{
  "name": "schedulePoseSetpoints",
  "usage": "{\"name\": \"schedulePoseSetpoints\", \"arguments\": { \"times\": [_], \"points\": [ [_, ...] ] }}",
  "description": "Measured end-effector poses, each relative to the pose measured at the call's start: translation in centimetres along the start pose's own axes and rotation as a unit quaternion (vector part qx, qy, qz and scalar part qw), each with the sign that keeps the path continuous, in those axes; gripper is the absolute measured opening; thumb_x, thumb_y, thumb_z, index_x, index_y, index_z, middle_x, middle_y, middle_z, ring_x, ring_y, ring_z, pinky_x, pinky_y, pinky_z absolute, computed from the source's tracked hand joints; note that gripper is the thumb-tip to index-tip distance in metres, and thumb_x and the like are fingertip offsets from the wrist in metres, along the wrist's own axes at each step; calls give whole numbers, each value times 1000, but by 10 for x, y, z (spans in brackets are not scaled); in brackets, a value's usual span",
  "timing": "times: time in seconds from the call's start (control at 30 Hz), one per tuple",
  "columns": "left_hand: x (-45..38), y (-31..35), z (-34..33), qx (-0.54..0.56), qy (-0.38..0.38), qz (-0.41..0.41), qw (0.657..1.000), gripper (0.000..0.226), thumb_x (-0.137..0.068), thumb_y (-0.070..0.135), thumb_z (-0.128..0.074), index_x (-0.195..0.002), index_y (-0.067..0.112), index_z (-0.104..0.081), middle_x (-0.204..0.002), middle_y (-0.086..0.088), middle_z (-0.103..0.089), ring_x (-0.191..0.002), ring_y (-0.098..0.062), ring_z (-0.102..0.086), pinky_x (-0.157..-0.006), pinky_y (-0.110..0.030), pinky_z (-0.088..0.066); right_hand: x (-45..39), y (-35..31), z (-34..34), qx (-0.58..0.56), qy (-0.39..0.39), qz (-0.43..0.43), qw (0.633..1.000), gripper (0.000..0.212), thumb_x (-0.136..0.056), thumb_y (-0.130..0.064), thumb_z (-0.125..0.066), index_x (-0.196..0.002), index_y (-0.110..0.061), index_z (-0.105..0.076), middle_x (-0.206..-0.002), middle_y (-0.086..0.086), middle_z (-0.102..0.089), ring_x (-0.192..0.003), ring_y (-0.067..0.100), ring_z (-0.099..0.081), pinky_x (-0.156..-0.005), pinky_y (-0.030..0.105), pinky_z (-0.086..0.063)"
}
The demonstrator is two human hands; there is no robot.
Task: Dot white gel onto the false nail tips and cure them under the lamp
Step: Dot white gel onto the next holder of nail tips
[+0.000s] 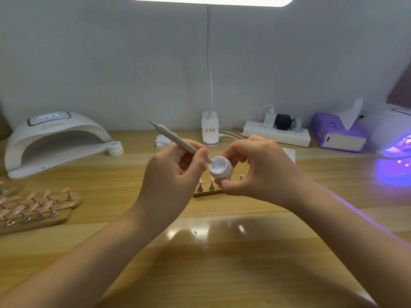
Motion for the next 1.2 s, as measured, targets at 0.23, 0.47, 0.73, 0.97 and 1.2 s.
{"name": "schedulePoseSetpoints", "arguments": {
  "times": [0.23, 0.47, 0.73, 0.97, 1.2],
  "points": [
    [-3, -6, 10, 75, 39, 54, 995, 12, -93, 28, -59, -84, 25, -67, -67, 11, -67, -65, -2, -64, -60, -9, -47, 2, 0, 0, -11, -4, -7, 1000, 39, -66, -46, -76, -96, -22, -68, -84, -14, -63, -83, 8, -53, -72, 30, -50],
    [2, -49, -2, 282, 43, 247, 926, 27, -84, 36, -64, -86, 10, -70, -58, 4, -59, -55, -8, -56, -55, -21, -49, 2, -3, 1, -29, -2, -7, 1000, 41, -67, -49, -73, -97, -21, -68, -84, -12, -64, -80, 8, -54, -72, 29, -49],
    [14, -67, -17, 353, 26, 346, 869, 24, -89, 32, -64, -88, 9, -65, -54, 5, -54, -46, -6, -51, -47, -21, -48, 2, -6, 7, -41, 21, -9, 999, 40, -67, -46, -78, -94, -17, -68, -83, -9, -65, -78, 9, -56, -69, 29, -49],
    [20, -72, -25, 368, 22, 387, 845, 18, -91, 27, -63, -90, 10, -65, -52, 5, -53, -44, -6, -52, -46, -20, -50, 3, -7, 7, -55, 31, -10, 998, 41, -68, -44, -80, -95, -15, -68, -84, -6, -66, -77, 12, -58, -70, 33, -51],
    [21, -73, -26, 369, 23, 393, 842, 18, -91, 27, -62, -86, 9, -67, -52, 5, -54, -44, -6, -52, -46, -20, -50, 3, -5, 8, -62, 37, -12, 997, 42, -67, -46, -77, -94, -15, -68, -83, -9, -65, -75, 8, -57, -68, 30, -51]
  ]
}}
Point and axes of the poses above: each hand's wrist, its own x-axis away from the middle knuckle, its own z-axis out of the back of the hand, y = z × x, the point moved 10 cm from there along -x, towards the middle knuckle
